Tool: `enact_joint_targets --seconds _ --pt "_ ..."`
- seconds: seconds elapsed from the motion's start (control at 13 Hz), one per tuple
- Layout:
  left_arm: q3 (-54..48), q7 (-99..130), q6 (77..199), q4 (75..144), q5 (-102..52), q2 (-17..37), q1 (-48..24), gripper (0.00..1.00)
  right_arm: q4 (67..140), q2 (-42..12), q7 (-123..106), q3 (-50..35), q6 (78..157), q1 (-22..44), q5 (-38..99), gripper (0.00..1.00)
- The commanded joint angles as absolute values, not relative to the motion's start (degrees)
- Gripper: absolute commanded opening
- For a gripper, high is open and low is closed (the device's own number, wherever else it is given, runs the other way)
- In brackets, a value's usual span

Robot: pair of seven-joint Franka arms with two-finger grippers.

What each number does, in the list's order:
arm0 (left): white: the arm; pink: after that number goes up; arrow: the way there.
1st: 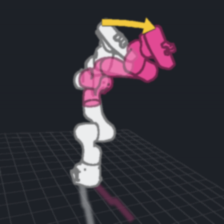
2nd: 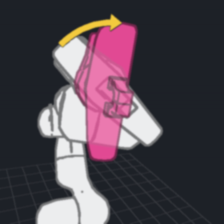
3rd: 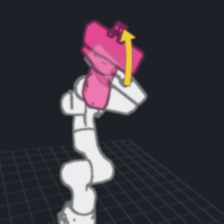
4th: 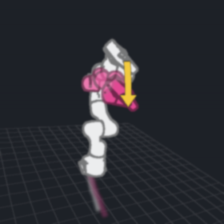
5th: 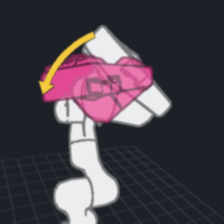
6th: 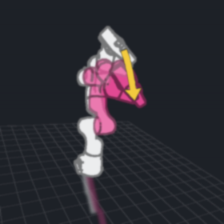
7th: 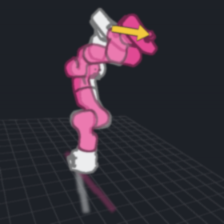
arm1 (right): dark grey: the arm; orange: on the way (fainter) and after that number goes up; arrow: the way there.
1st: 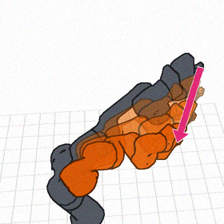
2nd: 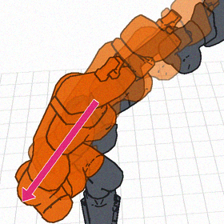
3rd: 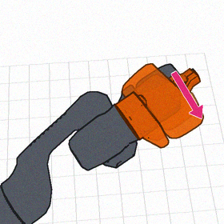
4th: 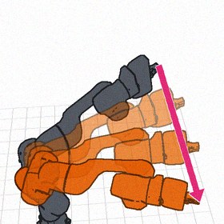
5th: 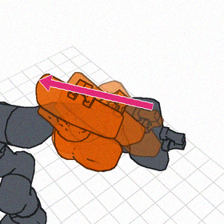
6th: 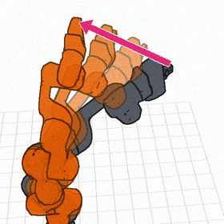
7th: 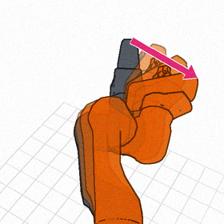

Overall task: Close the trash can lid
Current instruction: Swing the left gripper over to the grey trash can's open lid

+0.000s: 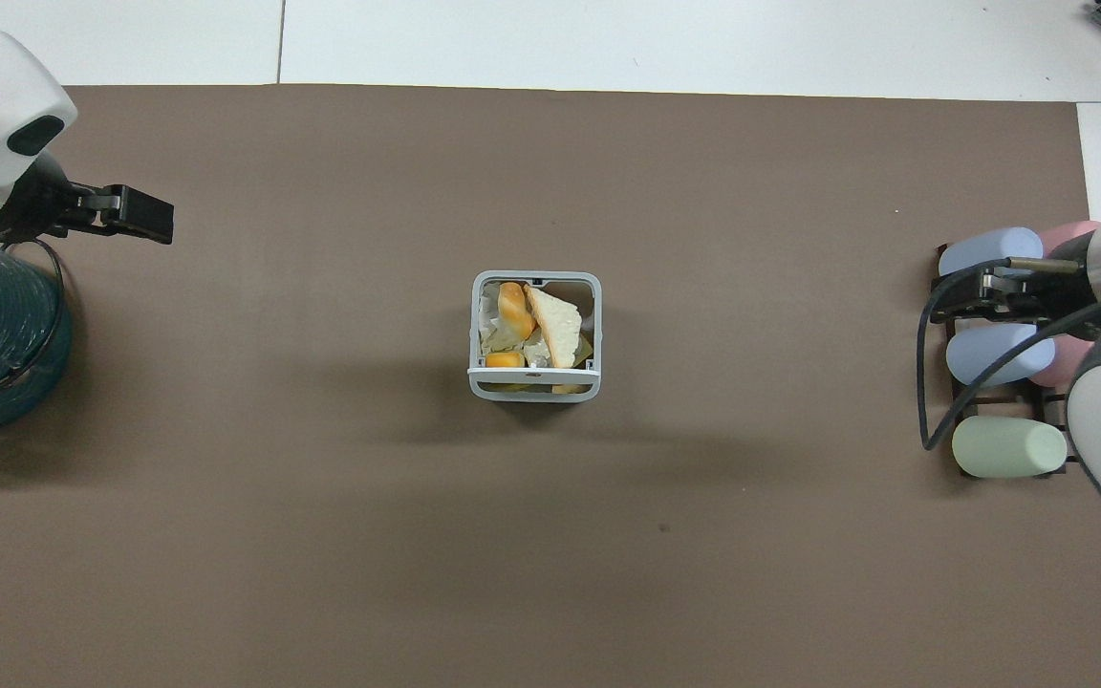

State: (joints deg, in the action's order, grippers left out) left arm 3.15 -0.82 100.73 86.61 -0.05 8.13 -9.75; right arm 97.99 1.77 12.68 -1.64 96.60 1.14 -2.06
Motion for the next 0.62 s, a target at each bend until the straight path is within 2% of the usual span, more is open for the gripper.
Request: enact_joint_targets --seconds 0.0,0.54 --pt "3.6 -0.7 102.3 89.1 1.2 6.2 -11.8 1.00 99.0 2.9 11.6 -1.9 96.7 0.6 -2.0 1.00" --pt "3.6 3.3 102.4 91.1 1.0 5.2 -16.1 1.00 99.0 2.9 11.6 -1.9 96.7 0.6 -2.1 1.00"
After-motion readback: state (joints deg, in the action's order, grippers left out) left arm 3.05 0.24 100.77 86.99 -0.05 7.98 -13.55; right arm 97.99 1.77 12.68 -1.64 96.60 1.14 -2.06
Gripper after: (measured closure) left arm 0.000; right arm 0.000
